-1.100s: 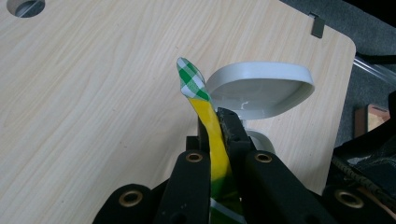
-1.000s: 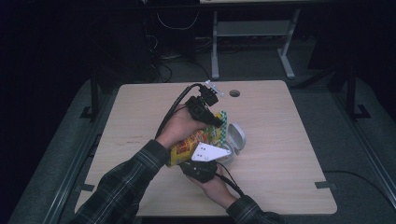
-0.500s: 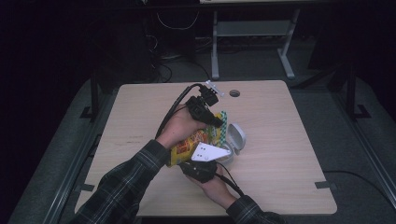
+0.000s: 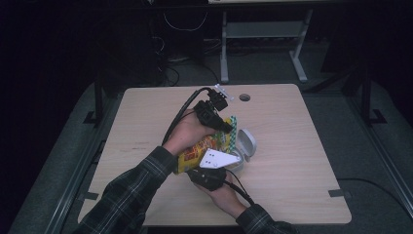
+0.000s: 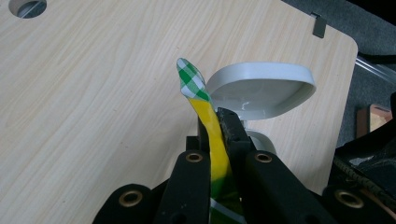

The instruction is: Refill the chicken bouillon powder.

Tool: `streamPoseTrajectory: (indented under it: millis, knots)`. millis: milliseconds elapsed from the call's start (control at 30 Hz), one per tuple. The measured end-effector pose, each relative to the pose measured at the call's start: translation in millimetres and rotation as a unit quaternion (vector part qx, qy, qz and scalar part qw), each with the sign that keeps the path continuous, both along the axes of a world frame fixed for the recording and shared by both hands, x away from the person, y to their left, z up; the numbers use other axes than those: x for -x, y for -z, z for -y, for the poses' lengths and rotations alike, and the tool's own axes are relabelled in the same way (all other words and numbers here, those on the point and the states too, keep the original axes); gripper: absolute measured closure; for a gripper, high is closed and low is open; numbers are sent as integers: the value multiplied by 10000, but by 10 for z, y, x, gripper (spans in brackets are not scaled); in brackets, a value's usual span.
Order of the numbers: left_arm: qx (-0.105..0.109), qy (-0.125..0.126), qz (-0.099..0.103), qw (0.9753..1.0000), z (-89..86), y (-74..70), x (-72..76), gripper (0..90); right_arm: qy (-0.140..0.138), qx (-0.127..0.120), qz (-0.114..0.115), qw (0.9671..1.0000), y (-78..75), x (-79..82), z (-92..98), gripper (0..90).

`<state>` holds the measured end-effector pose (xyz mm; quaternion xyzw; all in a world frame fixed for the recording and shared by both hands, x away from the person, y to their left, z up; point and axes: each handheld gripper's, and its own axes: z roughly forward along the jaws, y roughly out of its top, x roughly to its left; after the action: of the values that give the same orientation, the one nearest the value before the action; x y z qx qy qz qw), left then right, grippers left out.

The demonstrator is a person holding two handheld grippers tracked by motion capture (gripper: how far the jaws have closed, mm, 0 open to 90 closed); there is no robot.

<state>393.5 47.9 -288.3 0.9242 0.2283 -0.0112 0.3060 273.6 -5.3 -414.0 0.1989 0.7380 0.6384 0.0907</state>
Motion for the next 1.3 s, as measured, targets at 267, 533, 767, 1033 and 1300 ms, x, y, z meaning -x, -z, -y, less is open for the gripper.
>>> streamPoseTrajectory:
  millis: [267,533,767,1033,1300]
  knots:
    - [5,8,-3,10000,2,5,1,898,-1,-18,-12,10000,-5,0,2,900]
    - [12,27,0,10000,-3,10,-2,898,12,-6,-17,10000,-2,1,-1,900]
    - [32,-13,-12,10000,-5,8,6,898,10,-9,-21,10000,-5,4,-5,900]
    - [29,-27,-10,10000,-7,11,6,898,7,-8,-23,10000,-2,3,-6,900]
    - [33,-45,-10,10000,-5,12,6,898,11,-12,-26,10000,-3,3,-7,900]
